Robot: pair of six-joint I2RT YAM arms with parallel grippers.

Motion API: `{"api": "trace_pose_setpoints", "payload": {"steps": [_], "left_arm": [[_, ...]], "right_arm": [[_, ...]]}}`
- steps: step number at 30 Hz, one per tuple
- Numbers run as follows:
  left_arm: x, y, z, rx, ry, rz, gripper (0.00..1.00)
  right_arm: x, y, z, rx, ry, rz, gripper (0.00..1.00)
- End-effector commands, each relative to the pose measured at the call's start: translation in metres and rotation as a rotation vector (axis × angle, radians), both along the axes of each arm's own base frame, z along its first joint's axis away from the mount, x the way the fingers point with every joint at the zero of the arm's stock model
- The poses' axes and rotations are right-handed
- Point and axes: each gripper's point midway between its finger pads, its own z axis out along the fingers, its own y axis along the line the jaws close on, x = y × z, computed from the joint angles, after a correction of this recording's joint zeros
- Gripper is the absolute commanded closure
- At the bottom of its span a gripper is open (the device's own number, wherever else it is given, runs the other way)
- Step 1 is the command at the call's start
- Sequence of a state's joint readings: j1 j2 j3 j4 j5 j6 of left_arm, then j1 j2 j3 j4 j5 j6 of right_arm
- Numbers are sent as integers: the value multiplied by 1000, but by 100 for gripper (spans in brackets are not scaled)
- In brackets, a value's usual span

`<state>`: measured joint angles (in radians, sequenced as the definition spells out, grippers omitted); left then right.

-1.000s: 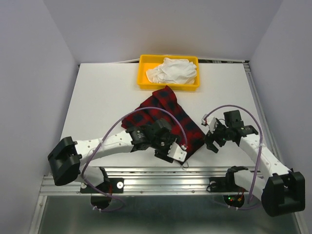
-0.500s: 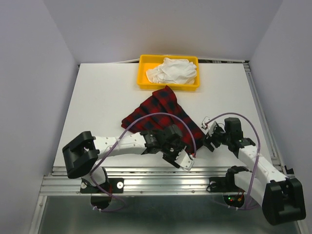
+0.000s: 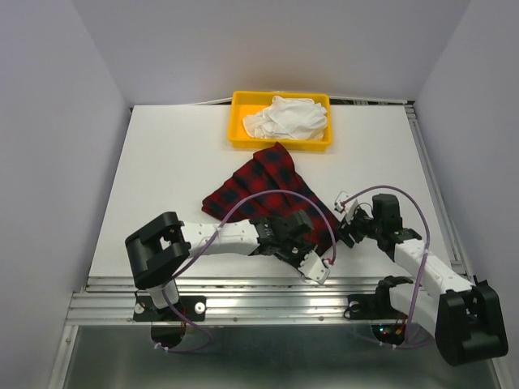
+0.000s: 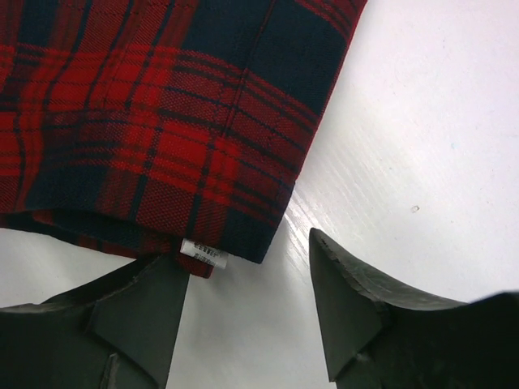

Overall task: Fold and stack the skirts
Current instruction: Fold the skirt

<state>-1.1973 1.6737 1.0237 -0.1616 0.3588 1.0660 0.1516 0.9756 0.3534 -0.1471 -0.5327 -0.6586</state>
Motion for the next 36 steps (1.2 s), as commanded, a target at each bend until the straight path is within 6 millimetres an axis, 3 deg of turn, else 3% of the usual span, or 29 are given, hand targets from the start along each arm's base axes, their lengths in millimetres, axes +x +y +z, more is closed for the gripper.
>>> {"api": "trace_pose_setpoints", "payload": {"steps": [1,6,12,17,21,25,29,32,33,34,36], "left_arm": [[0,-10,15,-28,-26,-33,69],[-14,4,12,23,0,-73,100],[-27,32,8,74,13,-97,100],[-32,46,-21,172,45,-107,100],[-38,45,-40,212,78,-119,100],[-39,49,-61,275,87,-125,100],[-42,65,-73,331,82,-166,100],[-45,74,-71,348,82,-187,100],[-47,80,-73,358,79,-196,100],[-47,84,-73,363,68,-210,100],[-47,96,-73,379,51,-222,100]], "right_arm": [[20,7,22,33,-101,18,37],[30,3,19,26,-78,-28,44],[39,-2,17,9,-72,-67,48],[42,-8,11,-34,-61,-85,53],[34,-16,-1,-84,-31,-82,57],[25,-16,1,-87,-19,-74,54],[18,-36,9,-191,22,-114,48],[21,-39,40,-215,15,-110,41],[12,-37,44,-213,48,-91,39],[19,-32,70,-182,3,-86,36],[11,-18,87,-115,29,-43,27]]}}
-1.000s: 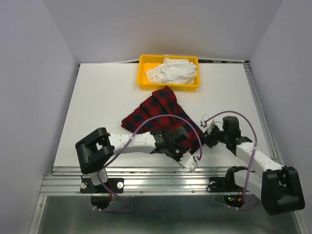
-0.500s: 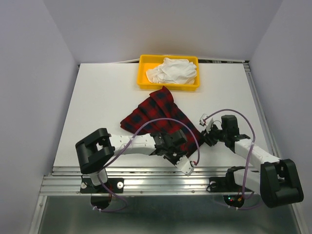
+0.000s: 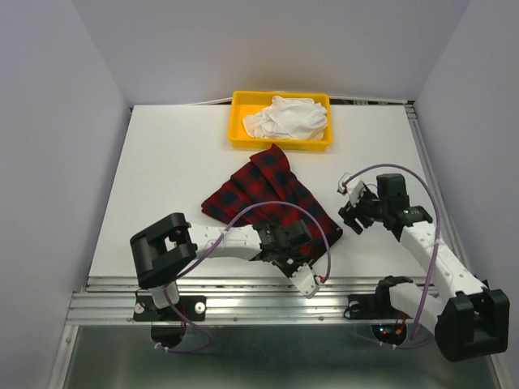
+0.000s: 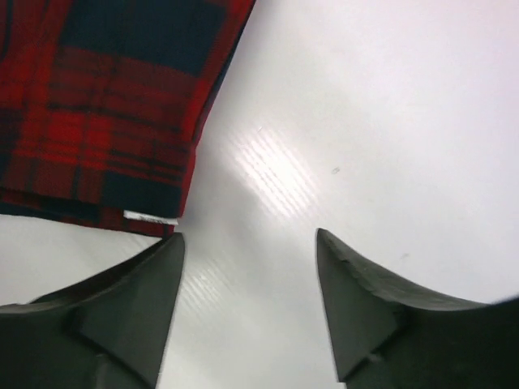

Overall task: Fold and stack the skirts
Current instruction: Fold the skirt

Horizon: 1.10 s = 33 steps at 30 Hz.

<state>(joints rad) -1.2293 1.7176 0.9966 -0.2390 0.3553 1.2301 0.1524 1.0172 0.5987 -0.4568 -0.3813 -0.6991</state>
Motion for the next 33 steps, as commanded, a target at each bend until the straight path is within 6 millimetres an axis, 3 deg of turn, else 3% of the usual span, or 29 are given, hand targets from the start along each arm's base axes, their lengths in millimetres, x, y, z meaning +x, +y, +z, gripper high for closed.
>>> {"api": "trace_pose_setpoints", "payload": {"steps": [1,2,5,9,13,16,18,19,23,24,29,30,31,32,33], "left_arm": [[-30,81,-42,276,69,-60,100],[-31,90,-43,288,62,-60,100],[-31,106,-42,298,41,-73,100],[-26,118,-37,289,11,-71,100],[-25,127,-28,259,-17,-87,98],[-27,131,-17,213,-31,-91,94],[-28,130,-5,168,-42,-75,88],[-30,133,-3,163,-29,-58,85],[-28,130,32,52,-34,56,68],[-26,130,40,27,-45,85,56],[-18,133,78,-101,-59,252,19],[-19,134,88,-132,-44,283,16],[-22,135,91,-142,-25,298,13],[-22,135,93,-155,-13,323,2],[-21,137,86,-142,-1,378,2]], "right_arm": [[0,12,62,60,-33,44,24],[6,20,77,96,-28,65,22],[19,38,97,180,12,105,17],[21,68,112,346,131,162,19],[14,118,90,470,336,230,30],[-7,162,72,463,385,331,31],[-13,178,53,439,394,361,33],[-25,184,32,414,458,368,34],[-45,175,-15,363,607,317,40],[-49,174,-24,361,653,286,41],[-62,174,-41,391,774,177,44],[-59,175,-43,399,781,143,45],[-59,175,-47,397,797,124,45],[-57,175,-50,394,799,112,45],[-54,173,-58,372,797,89,46]]}}
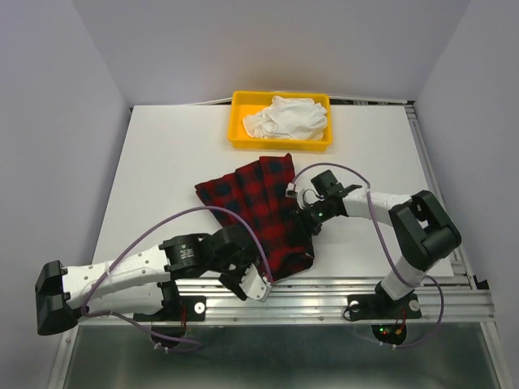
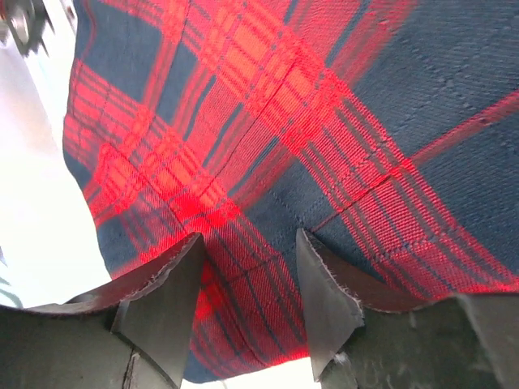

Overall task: Fold and stack the skirts
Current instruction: Fold the skirt

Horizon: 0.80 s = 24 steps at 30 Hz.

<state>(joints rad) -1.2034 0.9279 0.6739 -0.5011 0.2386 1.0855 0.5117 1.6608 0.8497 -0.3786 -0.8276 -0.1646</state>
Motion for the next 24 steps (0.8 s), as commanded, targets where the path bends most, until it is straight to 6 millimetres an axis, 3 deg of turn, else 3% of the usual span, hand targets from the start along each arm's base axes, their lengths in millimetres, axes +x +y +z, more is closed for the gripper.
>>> {"api": "trace_pose_setpoints", "payload": {"steps": [1,4,7,10,24], "left_arm": [[0,11,-7,14,85,188,2],[13,25,-44,131,34,264,1],[33,13,-43,54,-80,296,1],[35,6,-48,27,-119,281,1],[-4,-26,-80,-45,-192,171,1]], "right_arm": [[8,1,-21,-56,41,-82,46],[15,-2,-31,-110,48,-116,47],[14,-4,-41,-145,99,-122,48],[14,-3,-44,-154,119,-122,48],[12,-6,-56,-189,158,-129,51]]}}
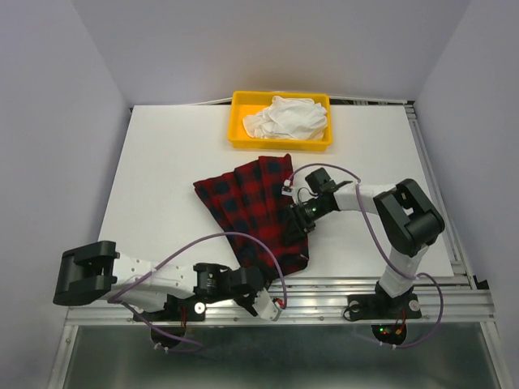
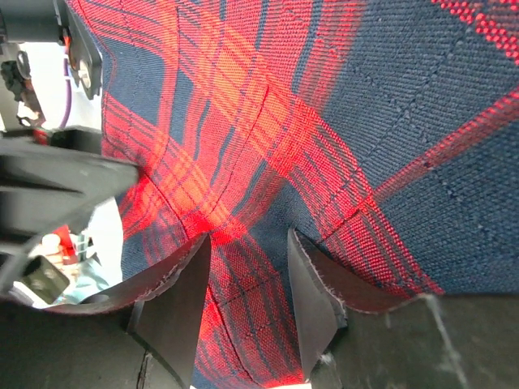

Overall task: Fold and stack the skirts
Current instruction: Fold the skirt

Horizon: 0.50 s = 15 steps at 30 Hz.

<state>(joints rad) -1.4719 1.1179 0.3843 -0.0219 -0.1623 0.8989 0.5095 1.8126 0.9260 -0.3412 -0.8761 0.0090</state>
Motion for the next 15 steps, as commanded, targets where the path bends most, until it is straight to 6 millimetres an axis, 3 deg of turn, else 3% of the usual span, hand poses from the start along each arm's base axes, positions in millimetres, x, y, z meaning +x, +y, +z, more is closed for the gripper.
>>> {"api": "trace_pose_setpoints", "payload": {"steps": [1,4,7,10,13,14,15], "left_arm": [[-2,-19,0,-88,-14,42,2],[0,-26,2,-133,-10,97,5],[3,-25,4,-153,-22,144,25],[5,-21,12,-165,-26,160,53],[7,-21,24,-177,10,204,85],[8,-22,32,-206,36,219,100],[9,-25,40,-229,63,219,100]], "right_arm": [[2,-22,-44,-185,-22,-19,51],[2,-23,-43,-187,-23,-22,52],[1,-23,-45,-194,-18,-26,53],[3,-24,-44,-199,-23,-36,57],[5,-23,-32,-184,-59,-46,61],[7,-23,-27,-176,-78,-50,62],[9,-22,-15,-159,-112,-55,62]]}}
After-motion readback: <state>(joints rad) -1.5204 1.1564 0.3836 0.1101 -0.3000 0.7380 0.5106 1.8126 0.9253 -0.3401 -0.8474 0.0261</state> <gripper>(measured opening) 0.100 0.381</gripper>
